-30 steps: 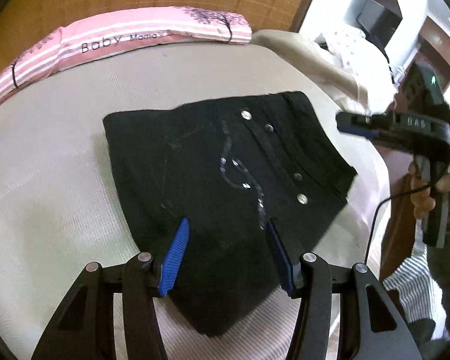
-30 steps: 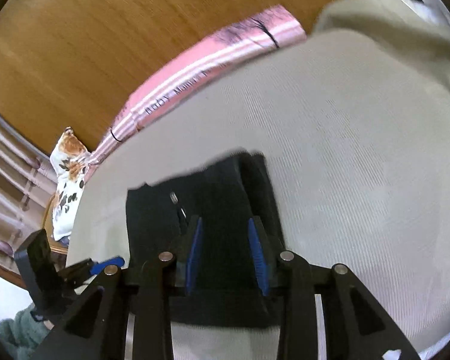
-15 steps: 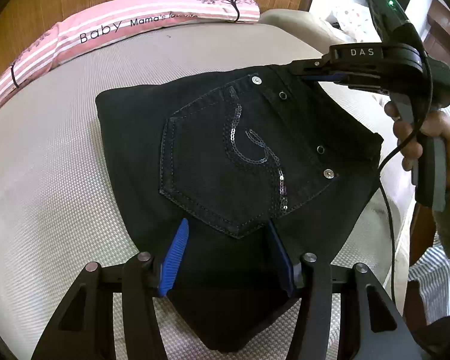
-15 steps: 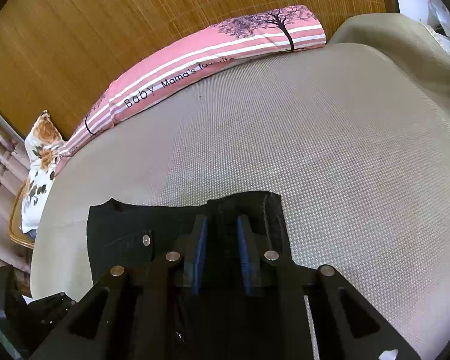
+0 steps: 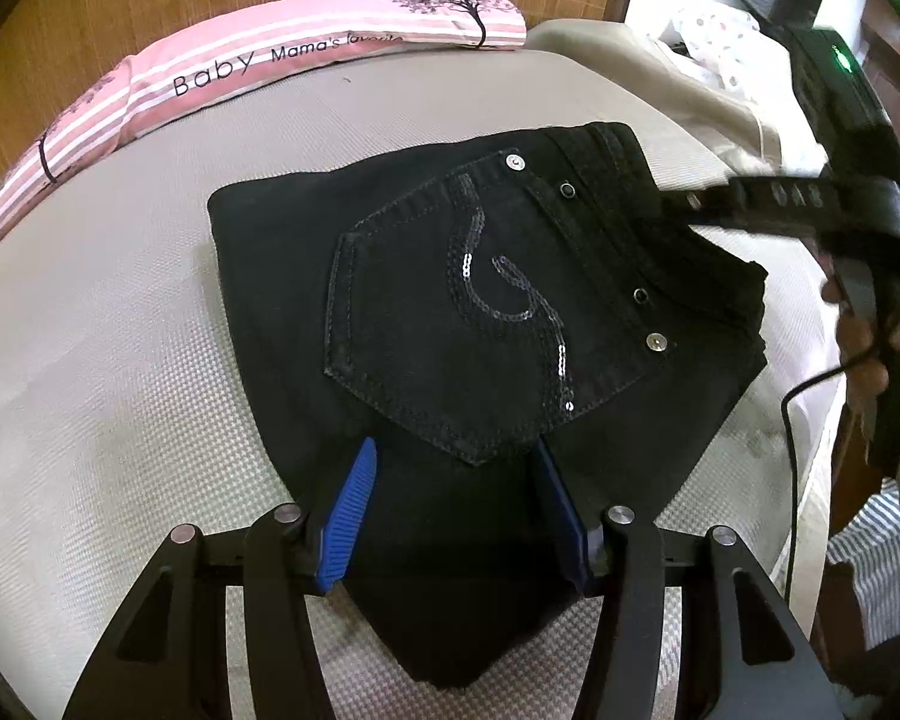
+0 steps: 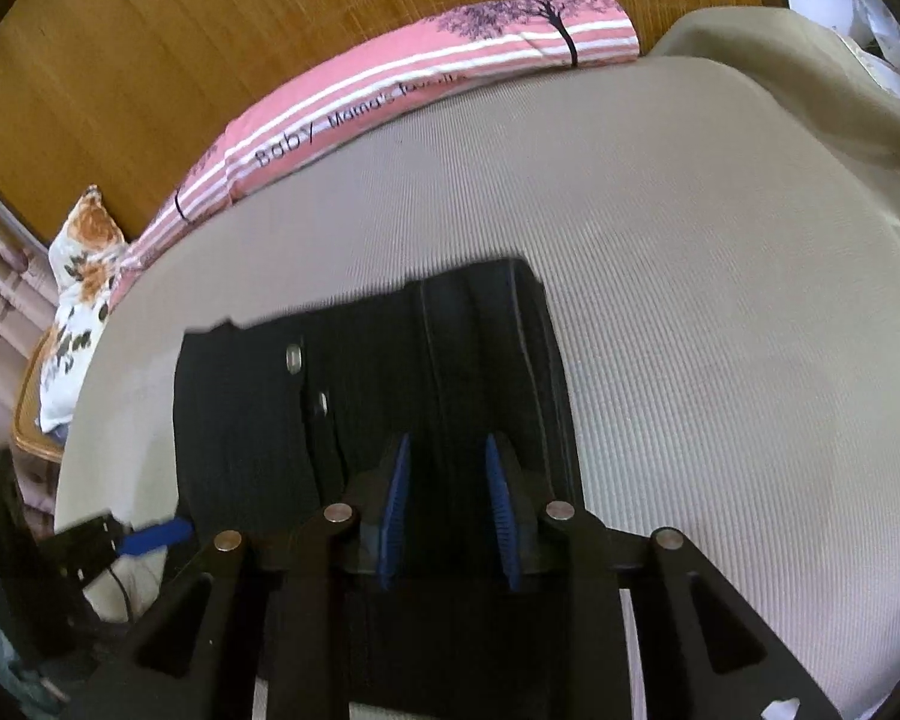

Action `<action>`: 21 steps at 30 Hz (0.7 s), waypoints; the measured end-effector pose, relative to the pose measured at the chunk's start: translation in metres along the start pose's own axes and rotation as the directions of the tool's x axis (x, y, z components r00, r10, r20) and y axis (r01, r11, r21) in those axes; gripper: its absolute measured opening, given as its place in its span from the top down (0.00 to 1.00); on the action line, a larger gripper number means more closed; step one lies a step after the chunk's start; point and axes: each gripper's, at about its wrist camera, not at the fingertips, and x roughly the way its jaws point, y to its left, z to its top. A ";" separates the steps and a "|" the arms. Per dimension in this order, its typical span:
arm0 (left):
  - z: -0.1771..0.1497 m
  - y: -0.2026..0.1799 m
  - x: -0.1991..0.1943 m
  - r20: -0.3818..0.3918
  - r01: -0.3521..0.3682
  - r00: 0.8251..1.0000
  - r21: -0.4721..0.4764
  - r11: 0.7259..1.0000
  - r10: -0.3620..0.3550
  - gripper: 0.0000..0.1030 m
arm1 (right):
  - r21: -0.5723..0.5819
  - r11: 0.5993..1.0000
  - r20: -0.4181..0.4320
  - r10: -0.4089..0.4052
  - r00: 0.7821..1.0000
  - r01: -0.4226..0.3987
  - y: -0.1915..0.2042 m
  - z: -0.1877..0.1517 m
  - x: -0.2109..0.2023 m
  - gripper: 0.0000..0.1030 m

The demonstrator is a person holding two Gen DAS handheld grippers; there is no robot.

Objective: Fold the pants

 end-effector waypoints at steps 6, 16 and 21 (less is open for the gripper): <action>-0.010 0.005 -0.007 -0.002 0.018 1.000 -0.007 1.000 -0.018 0.46 | 0.000 1.000 0.002 0.006 1.000 -0.006 -0.004 -0.032 -0.019 0.76; -0.001 0.036 -0.025 0.045 0.116 0.993 -0.140 0.983 -0.111 0.45 | 0.016 0.994 -0.021 0.110 0.994 -0.109 -0.011 -0.026 -0.031 0.57; 0.003 0.079 -0.022 0.060 0.185 0.983 -0.311 0.932 -0.175 0.45 | 0.032 0.987 -0.002 0.155 0.988 -0.154 -0.032 -0.013 -0.041 0.40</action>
